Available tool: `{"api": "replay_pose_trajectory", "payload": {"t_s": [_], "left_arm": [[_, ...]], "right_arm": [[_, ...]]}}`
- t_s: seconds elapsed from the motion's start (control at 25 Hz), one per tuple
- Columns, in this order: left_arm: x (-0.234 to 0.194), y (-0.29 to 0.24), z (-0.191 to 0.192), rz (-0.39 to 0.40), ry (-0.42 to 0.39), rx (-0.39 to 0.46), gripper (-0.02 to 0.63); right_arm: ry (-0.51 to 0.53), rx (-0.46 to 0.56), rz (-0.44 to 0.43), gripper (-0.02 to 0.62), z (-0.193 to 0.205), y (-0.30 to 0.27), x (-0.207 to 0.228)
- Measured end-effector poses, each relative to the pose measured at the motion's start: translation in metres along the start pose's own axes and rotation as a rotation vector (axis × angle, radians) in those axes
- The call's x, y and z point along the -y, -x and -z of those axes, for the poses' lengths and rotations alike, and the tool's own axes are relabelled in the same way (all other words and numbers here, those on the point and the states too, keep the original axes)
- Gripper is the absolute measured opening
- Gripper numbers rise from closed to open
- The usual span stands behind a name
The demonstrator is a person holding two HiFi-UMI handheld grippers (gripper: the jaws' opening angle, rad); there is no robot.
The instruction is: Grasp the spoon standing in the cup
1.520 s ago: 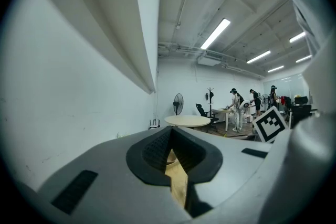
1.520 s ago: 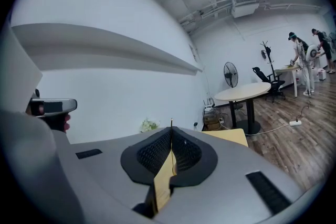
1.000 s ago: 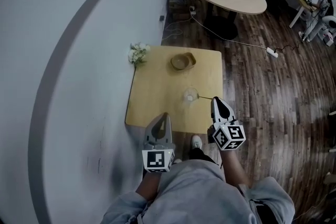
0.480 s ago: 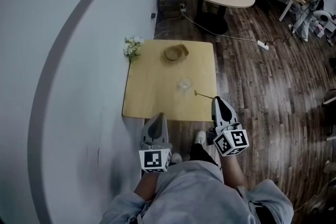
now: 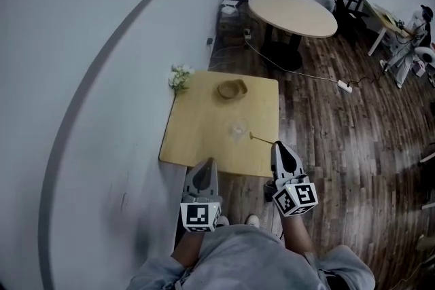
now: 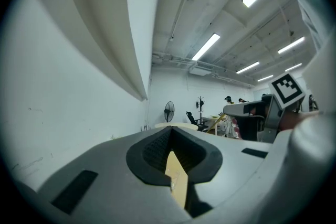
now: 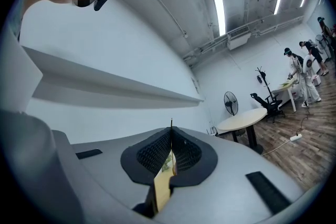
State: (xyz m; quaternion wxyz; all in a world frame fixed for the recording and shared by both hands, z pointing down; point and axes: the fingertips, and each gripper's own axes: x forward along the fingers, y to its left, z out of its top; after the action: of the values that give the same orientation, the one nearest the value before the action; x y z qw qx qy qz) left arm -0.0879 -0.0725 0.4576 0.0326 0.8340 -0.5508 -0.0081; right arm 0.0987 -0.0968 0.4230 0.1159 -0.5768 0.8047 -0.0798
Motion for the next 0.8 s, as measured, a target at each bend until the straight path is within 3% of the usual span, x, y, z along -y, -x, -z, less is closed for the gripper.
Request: {"api": "replay_pose_trajectory", "payload": {"t_s": [0.8], "left_arm": [[0.057, -0.016, 0.003, 0.04, -0.024, -0.009, 0.002]], "right_arm": [[-0.001, -0.004, -0.023, 0.002, -0.01, 0.023, 0.036]]}}
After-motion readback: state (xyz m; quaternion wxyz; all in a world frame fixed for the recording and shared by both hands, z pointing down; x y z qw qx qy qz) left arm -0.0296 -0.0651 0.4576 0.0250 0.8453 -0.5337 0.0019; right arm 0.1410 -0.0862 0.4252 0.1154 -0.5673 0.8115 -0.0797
